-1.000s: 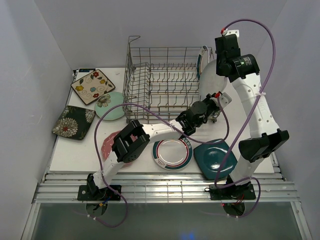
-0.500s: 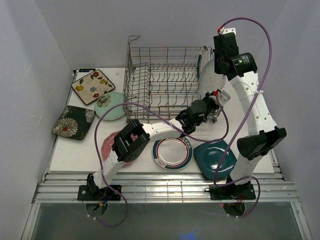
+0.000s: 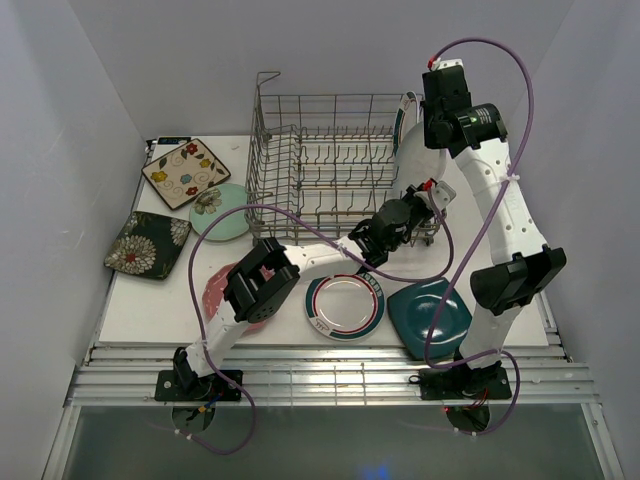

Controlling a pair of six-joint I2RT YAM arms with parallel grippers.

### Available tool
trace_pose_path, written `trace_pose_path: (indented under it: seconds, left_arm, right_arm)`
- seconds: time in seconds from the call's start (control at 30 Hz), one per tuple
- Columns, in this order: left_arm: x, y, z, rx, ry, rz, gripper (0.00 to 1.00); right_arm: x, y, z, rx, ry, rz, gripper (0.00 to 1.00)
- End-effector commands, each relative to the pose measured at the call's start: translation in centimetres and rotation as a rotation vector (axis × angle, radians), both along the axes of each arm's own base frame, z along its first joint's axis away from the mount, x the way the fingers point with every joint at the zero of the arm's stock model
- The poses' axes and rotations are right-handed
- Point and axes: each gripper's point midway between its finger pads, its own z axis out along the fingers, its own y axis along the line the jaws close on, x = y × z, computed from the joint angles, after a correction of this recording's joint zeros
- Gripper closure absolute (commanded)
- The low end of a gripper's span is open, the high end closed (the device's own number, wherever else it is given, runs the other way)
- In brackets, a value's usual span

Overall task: Load the plates into the dish rack
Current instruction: Insert the plate into the dish rack.

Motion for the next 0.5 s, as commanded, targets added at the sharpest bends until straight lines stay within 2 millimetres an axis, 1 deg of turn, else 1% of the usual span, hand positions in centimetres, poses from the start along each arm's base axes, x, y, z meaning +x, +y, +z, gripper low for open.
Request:
trace_pose_path:
  seconds: [0.0,0.03,0.1,0.13,0.2,0.3,0.33,0.37,0.4,0.43,0.47]
  left_arm:
    - [-3.2,-1.2,5.5,-0.089,-0.064,-0.119,0.79]
    - [-3.2,-1.0,5.4,-0.087,-0.064,-0.118,0.72]
    - [-3.4,-0.7,5.3,-0.082,-0.059,-0.120,0.62]
    - [-3.4,-0.6,5.2,-0.079,-0.057,-0.120,0.56]
    - [-3.6,-0.2,5.2,-0.075,-0.052,-0.117,0.47]
    - [-3.8,0.2,5.1,-0.070,-0.047,-0.120,0.36]
    - [-4.0,0.5,5.6,-0.078,-0.047,-0.124,0.34]
    - [-4.1,0.5,5.6,-0.080,-0.043,-0.126,0.27]
    - [-4.3,0.7,5.1,-0.072,-0.034,-0.132,0.24]
    - [-4.6,0.9,5.8,-0.089,-0.027,-0.139,0.22]
    - [-4.8,1.0,5.7,-0.092,-0.020,-0.145,0.18]
  right_arm:
    - [2.2,4.6,5.8,0.212,-0.224,0.109,0.92]
    - [2.1,4.7,5.6,0.212,-0.220,0.113,0.92]
    - [2.3,4.8,5.0,0.207,-0.208,0.122,0.92]
    - [2.3,4.8,5.0,0.207,-0.209,0.122,0.92]
    - [2.4,4.7,4.6,0.209,-0.200,0.115,0.92]
    - [2.3,4.7,4.6,0.217,-0.199,0.116,0.92]
    - [2.2,4.7,4.5,0.217,-0.196,0.114,0.92]
    - [2.1,4.7,4.7,0.218,-0.199,0.114,0.92]
    - [2.1,4.5,4.7,0.217,-0.201,0.111,0.92]
    - [2.1,4.5,4.5,0.216,-0.199,0.110,0.92]
    - [2.0,4.5,4.6,0.216,-0.200,0.110,0.92]
